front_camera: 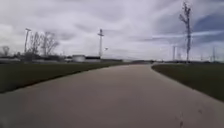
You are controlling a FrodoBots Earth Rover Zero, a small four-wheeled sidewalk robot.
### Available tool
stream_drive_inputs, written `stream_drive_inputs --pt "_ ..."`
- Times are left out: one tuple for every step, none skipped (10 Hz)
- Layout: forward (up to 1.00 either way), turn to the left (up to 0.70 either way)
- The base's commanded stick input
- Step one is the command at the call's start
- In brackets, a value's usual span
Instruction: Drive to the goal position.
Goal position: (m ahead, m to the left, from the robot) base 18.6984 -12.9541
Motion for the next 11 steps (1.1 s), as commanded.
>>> stream_drive_inputs --pt "1.0 -0.15" --pt "1.0 -0.29" --pt "1.0 -0.28" --pt "1.0 -0.27" --pt "1.0 0.0" --pt "1.0 0.0" --pt "1.0 0.0" --pt "1.0 0.0" --pt "1.0 0.0" --pt "1.0 -0.02" --pt "1.0 -0.14"
